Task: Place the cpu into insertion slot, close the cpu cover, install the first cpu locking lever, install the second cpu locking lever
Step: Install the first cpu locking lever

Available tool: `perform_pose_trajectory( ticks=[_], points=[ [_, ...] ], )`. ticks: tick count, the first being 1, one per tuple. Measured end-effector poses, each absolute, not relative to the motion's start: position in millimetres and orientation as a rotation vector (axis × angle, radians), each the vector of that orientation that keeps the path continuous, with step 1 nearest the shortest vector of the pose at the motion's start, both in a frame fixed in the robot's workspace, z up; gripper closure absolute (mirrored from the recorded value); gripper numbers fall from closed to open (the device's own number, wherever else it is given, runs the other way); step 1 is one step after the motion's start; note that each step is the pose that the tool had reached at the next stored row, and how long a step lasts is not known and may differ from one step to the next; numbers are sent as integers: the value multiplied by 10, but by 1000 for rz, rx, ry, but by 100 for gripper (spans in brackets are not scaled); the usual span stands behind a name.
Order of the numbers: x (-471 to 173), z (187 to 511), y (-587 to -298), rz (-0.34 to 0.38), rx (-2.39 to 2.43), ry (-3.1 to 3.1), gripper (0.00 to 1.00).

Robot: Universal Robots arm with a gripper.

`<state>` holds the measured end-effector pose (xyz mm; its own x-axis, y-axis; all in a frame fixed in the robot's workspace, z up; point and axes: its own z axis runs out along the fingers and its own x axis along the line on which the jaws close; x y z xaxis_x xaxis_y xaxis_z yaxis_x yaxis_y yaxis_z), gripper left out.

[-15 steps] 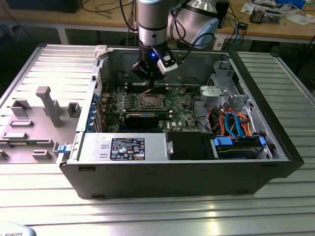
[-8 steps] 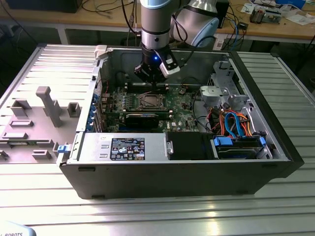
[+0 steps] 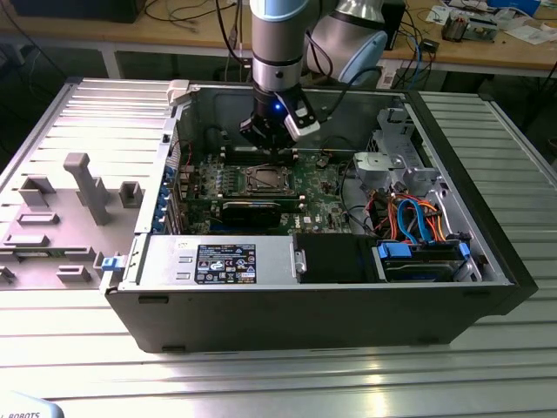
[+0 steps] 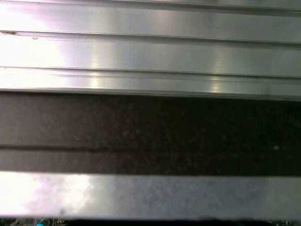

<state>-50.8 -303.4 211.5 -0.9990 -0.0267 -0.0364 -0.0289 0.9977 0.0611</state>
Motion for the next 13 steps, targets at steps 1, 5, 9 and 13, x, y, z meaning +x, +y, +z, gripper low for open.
perform_pose_trajectory(
  ticks=[1,5,9,13],
  points=[
    [-507,2110,-3034,96,-43,3104,89],
    [-502,2093,-3034,95,-43,3104,89],
    [-501,2092,-3034,96,-43,3104,89],
    [-501,2086,-3034,96,-43,3104,89]
  ],
)
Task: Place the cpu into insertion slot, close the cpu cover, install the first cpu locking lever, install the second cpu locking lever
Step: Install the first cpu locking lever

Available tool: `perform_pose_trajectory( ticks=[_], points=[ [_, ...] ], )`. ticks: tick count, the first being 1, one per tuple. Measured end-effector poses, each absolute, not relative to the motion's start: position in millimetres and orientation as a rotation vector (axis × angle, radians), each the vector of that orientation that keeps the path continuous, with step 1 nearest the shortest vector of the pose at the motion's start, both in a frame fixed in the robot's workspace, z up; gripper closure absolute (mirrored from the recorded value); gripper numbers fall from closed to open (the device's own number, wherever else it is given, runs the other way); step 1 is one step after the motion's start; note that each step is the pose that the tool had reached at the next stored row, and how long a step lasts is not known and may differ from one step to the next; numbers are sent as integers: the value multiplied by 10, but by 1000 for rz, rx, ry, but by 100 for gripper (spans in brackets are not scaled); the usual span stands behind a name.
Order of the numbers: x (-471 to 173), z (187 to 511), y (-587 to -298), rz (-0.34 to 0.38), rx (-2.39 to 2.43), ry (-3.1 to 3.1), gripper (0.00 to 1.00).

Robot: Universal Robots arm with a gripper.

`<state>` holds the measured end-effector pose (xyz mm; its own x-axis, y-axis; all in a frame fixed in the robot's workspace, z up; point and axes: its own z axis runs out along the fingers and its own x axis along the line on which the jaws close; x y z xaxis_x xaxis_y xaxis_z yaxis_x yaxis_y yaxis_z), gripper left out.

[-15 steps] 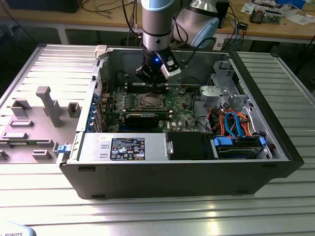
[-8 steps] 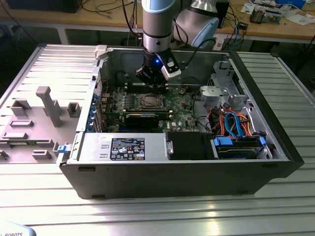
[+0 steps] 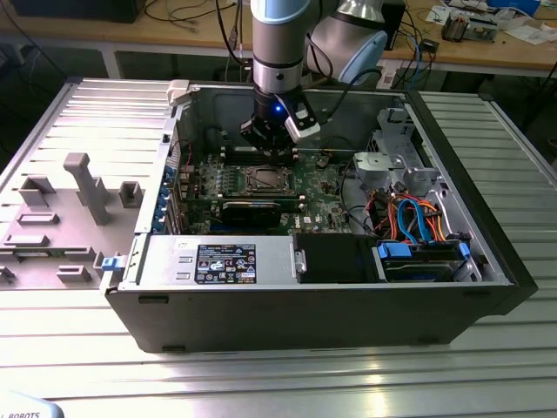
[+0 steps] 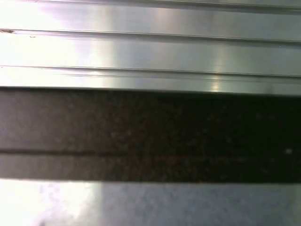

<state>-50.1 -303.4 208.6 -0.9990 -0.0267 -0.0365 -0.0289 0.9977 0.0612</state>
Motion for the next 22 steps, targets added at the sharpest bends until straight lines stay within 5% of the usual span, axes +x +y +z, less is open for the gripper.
perform_pose_trajectory(
  ticks=[22],
  points=[
    [-492,2067,-3034,96,-43,3104,89]
  ],
)
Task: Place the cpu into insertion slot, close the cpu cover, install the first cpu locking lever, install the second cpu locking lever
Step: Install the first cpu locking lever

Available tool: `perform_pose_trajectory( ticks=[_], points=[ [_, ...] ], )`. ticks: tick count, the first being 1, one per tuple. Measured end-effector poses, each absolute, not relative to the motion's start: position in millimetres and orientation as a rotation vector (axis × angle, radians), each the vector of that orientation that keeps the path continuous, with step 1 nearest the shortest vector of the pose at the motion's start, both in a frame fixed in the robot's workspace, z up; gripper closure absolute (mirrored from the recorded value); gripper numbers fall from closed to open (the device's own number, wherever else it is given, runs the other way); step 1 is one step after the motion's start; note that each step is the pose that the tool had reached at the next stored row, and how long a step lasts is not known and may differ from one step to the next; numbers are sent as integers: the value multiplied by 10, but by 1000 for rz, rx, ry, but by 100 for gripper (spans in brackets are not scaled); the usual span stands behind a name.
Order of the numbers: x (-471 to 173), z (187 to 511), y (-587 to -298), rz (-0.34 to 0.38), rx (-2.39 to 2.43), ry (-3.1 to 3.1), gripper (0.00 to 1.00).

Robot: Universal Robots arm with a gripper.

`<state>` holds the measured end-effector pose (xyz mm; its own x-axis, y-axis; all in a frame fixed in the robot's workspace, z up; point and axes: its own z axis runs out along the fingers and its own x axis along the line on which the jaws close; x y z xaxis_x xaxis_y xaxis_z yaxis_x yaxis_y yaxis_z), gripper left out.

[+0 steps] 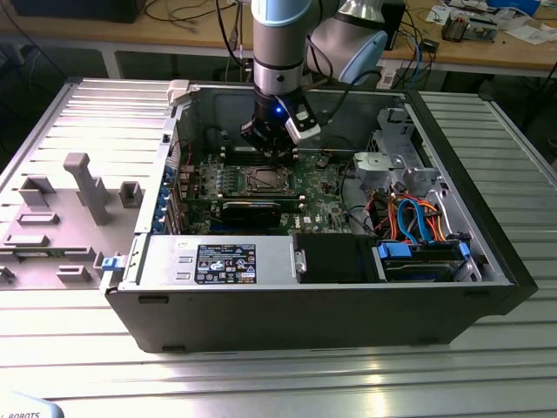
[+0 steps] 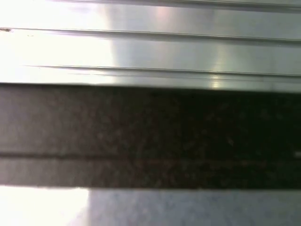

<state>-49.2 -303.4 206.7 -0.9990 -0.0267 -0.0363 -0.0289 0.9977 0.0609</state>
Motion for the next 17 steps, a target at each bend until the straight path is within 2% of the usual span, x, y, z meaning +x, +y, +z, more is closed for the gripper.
perform_pose_trajectory(
  ticks=[17],
  points=[
    [-478,2100,-3034,96,-43,3104,89]
  ],
)
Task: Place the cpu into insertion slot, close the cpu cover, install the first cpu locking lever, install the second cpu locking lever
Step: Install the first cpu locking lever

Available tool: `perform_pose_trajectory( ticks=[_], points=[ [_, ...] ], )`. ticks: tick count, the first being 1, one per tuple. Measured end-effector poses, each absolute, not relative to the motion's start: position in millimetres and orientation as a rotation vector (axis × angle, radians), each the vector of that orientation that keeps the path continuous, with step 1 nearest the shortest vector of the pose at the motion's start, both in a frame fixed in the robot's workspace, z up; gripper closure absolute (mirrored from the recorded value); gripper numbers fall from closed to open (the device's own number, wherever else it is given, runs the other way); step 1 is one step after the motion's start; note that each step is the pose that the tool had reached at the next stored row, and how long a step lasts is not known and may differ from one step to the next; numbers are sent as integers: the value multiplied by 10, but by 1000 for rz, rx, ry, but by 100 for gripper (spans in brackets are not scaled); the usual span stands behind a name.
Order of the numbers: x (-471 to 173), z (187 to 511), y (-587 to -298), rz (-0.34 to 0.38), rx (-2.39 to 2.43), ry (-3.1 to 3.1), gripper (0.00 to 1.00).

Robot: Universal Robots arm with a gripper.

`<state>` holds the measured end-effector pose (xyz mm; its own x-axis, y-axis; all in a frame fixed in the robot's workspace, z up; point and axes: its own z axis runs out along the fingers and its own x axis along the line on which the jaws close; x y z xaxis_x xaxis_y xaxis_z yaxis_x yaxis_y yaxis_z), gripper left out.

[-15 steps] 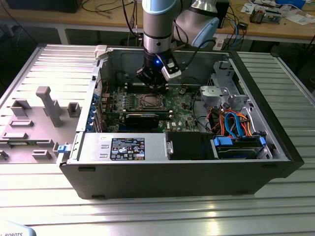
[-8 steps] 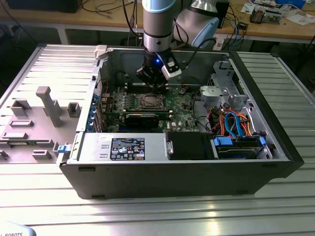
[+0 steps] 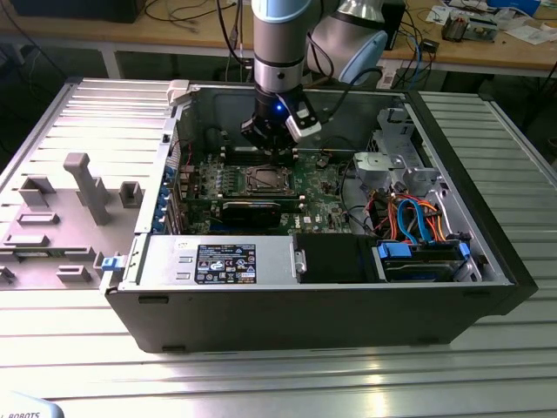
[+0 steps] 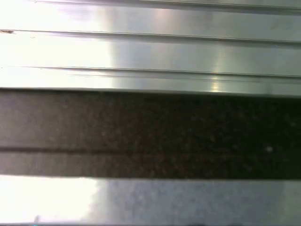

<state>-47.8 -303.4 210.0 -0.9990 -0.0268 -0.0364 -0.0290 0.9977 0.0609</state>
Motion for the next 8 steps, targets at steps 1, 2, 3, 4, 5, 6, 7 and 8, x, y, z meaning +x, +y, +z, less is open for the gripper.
perform_pose_trajectory(
  ticks=[1,2,3,4,5,6,7,8],
  points=[
    [-473,2099,-3034,96,-43,3104,89],
    [-469,2097,-3033,95,-43,3104,89],
    [-469,2094,-3033,95,-43,3104,89],
    [-469,2091,-3032,96,-43,3104,89],
    [-468,2088,-3032,95,-43,3104,89],
    [-468,2084,-3031,95,-43,3104,89],
    [-468,2080,-3031,94,-43,3104,89],
    [-468,2073,-3031,93,-43,3104,89]
  ],
)
